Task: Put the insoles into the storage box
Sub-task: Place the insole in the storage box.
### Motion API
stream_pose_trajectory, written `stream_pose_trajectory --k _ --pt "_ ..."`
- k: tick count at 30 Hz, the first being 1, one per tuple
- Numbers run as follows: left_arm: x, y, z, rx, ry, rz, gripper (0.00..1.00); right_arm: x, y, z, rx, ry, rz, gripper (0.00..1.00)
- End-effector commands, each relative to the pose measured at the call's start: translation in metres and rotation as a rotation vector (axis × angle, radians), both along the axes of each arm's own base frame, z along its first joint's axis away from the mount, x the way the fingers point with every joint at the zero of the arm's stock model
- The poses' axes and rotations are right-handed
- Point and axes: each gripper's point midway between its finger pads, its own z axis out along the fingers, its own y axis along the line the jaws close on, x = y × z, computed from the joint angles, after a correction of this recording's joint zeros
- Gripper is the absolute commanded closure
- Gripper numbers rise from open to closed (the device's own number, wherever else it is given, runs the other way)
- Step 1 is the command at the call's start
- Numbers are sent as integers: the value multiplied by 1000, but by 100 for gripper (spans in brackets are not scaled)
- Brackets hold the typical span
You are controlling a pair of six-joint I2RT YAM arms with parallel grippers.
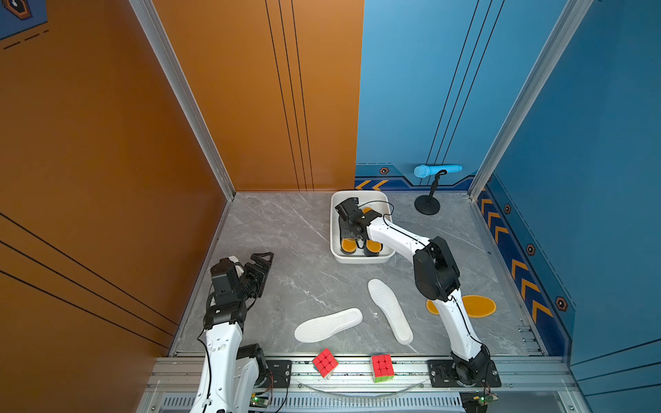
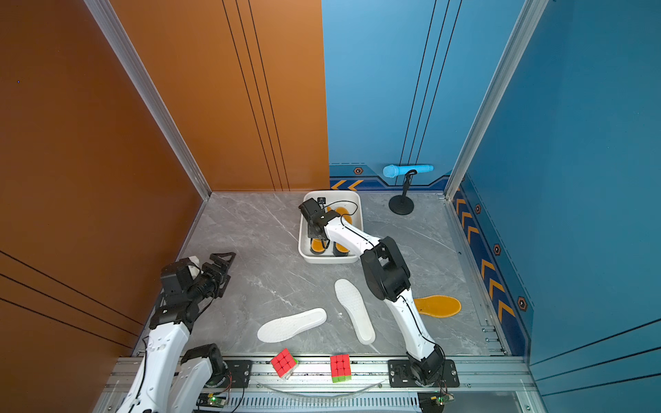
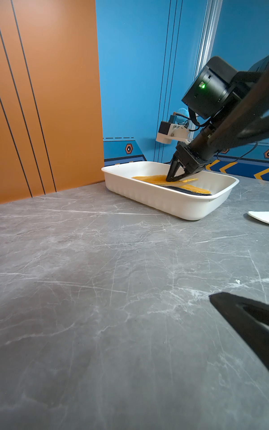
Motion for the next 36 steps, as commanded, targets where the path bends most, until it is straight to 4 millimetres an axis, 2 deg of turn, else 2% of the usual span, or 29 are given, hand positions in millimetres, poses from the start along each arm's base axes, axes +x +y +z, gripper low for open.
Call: stream_pose_trajectory --k 1,9,20,30,36 --pt "1 -3 2 2 -16 -17 2 -1 -3 -7 -26 22 6 84" --pt "1 -3 2 1 -15 -16 2 -1 -2 -14 -26 36 10 82" --pt "0 -3 2 2 -17 -15 2 -3 1 -13 -4 49 20 78" --pt "0 -3 3 3 -18 -17 2 -2 -2 -9 -2 48 17 64" --pt "0 -3 2 2 -16 -18 2 -2 -3 0 10 42 17 56"
